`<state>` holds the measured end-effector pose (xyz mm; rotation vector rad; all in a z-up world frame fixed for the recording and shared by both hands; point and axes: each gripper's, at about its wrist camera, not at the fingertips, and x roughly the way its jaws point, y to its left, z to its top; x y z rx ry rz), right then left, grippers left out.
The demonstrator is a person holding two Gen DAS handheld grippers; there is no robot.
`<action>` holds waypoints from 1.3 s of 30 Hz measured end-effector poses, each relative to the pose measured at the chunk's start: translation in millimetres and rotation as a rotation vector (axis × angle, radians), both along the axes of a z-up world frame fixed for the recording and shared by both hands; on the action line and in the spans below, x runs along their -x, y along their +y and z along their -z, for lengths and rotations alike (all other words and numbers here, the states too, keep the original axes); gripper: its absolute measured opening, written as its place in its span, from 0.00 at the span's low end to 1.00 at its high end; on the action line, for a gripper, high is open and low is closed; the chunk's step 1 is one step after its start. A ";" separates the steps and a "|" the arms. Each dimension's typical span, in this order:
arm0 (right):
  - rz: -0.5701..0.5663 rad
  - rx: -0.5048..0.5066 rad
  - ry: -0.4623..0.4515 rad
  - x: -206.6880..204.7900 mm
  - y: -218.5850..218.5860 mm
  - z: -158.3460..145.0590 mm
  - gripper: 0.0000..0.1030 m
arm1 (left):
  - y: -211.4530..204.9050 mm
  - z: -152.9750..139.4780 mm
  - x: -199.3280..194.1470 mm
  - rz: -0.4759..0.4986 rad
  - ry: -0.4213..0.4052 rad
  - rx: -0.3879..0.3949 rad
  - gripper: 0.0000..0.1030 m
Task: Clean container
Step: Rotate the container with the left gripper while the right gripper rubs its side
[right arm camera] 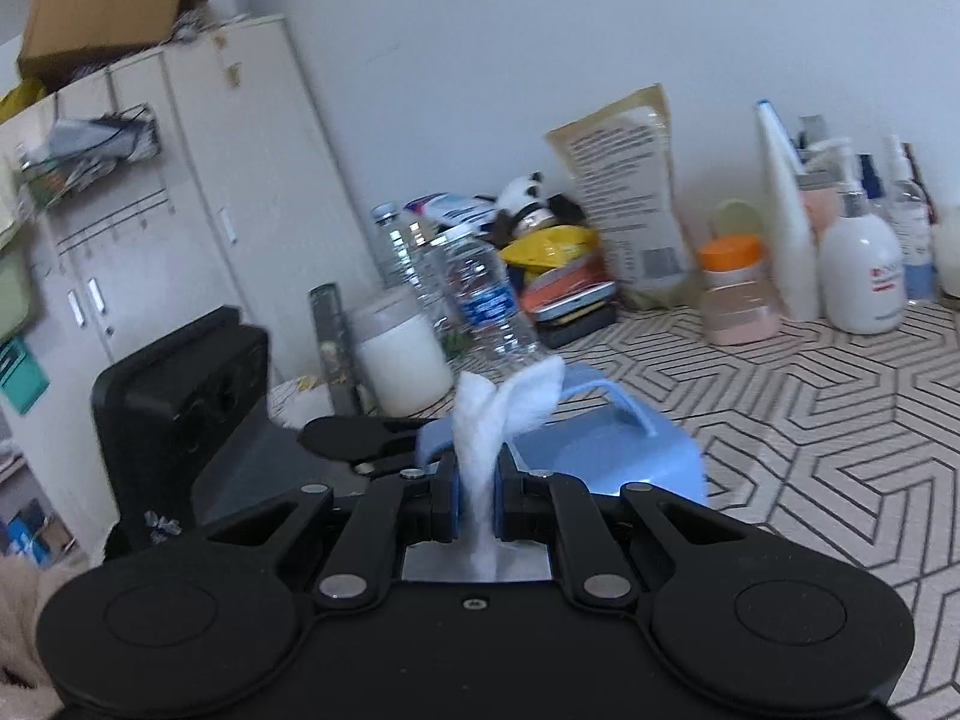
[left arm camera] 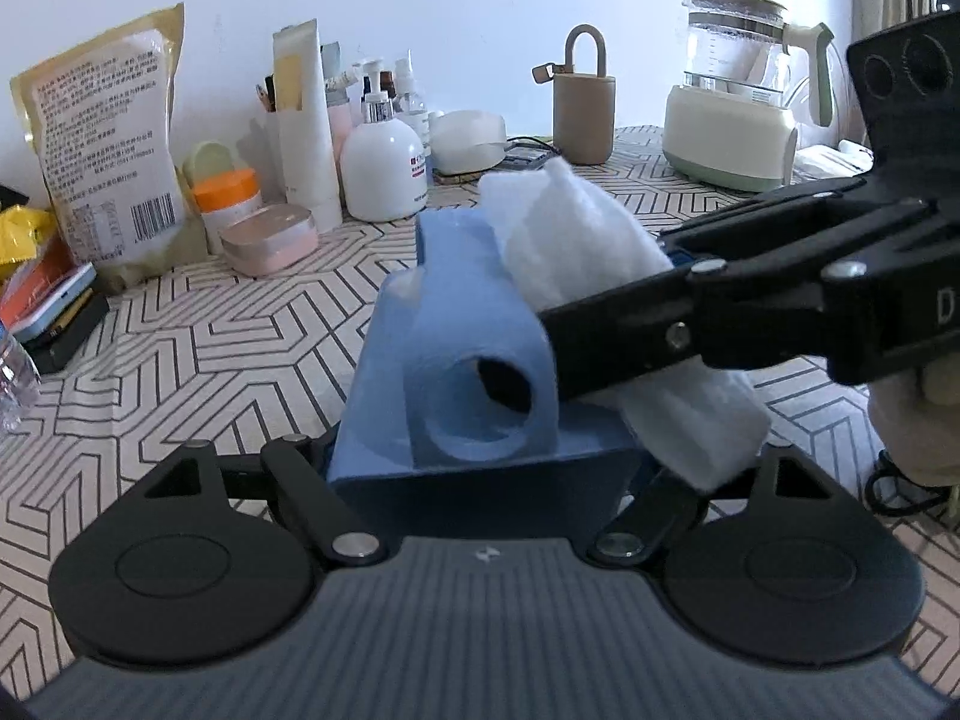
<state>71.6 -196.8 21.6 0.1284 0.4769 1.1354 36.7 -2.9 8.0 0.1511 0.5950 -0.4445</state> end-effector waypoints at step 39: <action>0.208 0.136 0.192 -20.8 -34.5 25.6 0.21 | 9.3 2.5 -11.9 -0.107 0.049 -0.038 0.73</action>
